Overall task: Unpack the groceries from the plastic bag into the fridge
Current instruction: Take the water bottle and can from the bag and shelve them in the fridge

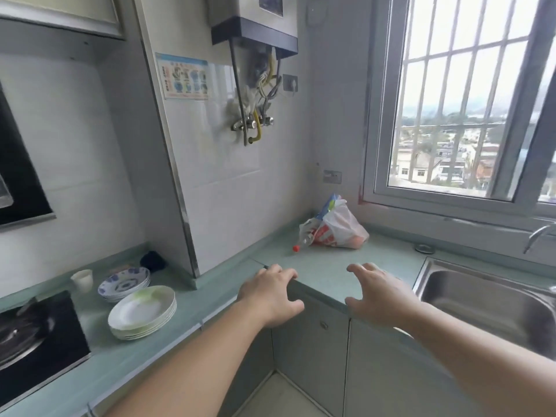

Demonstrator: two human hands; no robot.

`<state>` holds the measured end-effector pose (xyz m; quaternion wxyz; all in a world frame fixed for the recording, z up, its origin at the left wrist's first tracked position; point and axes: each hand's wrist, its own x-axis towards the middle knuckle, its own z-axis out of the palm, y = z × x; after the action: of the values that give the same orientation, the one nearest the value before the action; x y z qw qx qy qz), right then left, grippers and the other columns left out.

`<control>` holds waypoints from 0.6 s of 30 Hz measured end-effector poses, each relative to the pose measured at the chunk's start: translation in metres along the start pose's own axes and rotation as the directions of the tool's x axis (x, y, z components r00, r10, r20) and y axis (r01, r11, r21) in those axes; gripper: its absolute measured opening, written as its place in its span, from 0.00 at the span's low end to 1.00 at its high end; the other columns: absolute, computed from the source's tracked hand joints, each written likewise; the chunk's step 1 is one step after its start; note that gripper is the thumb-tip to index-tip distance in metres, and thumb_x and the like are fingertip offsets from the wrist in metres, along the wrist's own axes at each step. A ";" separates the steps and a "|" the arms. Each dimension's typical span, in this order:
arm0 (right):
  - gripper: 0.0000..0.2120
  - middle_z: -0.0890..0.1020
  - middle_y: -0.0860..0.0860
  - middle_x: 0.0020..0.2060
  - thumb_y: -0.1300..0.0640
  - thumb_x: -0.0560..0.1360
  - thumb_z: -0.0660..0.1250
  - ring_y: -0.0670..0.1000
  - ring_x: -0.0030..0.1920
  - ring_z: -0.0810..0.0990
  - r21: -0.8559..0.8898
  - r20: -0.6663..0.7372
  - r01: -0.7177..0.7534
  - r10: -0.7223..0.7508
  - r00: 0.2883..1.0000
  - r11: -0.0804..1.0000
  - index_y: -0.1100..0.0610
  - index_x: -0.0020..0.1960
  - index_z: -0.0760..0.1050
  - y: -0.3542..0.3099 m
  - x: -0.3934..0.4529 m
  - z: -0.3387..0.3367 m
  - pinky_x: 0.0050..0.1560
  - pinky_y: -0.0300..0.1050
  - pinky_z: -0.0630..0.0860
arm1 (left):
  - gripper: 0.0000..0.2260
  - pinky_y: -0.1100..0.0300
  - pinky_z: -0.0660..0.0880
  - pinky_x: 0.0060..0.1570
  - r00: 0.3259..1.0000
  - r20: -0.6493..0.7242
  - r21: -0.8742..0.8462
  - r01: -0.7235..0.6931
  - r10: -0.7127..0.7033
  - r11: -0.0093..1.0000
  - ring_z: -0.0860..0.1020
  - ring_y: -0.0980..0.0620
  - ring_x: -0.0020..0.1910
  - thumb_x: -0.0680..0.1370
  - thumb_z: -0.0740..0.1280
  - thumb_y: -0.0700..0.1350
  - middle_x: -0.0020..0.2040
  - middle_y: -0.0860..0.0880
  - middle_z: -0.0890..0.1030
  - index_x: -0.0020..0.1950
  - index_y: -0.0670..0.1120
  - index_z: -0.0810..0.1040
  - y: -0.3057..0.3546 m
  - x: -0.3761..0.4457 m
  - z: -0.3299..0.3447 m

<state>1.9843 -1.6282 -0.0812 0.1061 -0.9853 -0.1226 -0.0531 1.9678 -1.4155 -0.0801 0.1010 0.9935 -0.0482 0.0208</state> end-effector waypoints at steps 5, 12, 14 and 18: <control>0.31 0.68 0.50 0.69 0.43 0.74 0.61 0.54 0.66 0.71 -0.044 0.015 -0.004 0.005 1.000 0.999 0.49 0.75 0.58 0.014 0.085 0.013 0.62 0.50 0.70 | 0.27 0.50 0.70 0.64 1.000 0.007 -0.029 -0.017 0.017 0.999 0.66 0.50 0.70 0.73 0.63 0.57 0.71 0.54 0.68 0.72 0.58 0.65 -0.025 0.093 0.009; 0.29 0.70 0.48 0.68 0.43 0.74 0.62 0.53 0.65 0.73 -0.145 0.051 -0.123 0.132 0.990 0.982 0.49 0.72 0.60 0.035 0.216 0.037 0.60 0.49 0.72 | 0.28 0.52 0.70 0.58 0.995 0.047 -0.063 -0.082 0.085 0.995 0.66 0.51 0.69 0.73 0.63 0.57 0.71 0.54 0.67 0.73 0.58 0.63 -0.079 0.250 0.032; 0.29 0.69 0.48 0.68 0.43 0.74 0.62 0.53 0.65 0.73 -0.175 0.048 -0.139 0.150 0.988 0.975 0.49 0.72 0.60 0.038 0.249 0.040 0.60 0.49 0.72 | 0.27 0.52 0.70 0.56 0.992 0.074 -0.061 -0.097 0.101 0.993 0.66 0.51 0.69 0.73 0.63 0.57 0.71 0.54 0.67 0.72 0.58 0.64 -0.092 0.290 0.037; 0.29 0.70 0.47 0.67 0.44 0.75 0.63 0.53 0.64 0.73 -0.177 0.046 -0.161 0.171 0.984 0.971 0.49 0.73 0.60 0.045 0.308 0.047 0.59 0.48 0.71 | 0.25 0.50 0.72 0.59 0.986 0.111 -0.098 -0.112 0.122 0.989 0.67 0.50 0.68 0.73 0.63 0.58 0.69 0.53 0.68 0.70 0.59 0.66 -0.105 0.362 0.048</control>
<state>2.2964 -1.5897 -0.0953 0.0206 -0.9988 -0.0379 -0.0243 2.3402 -1.3562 -0.1294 0.1418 0.9828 -0.1132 -0.0336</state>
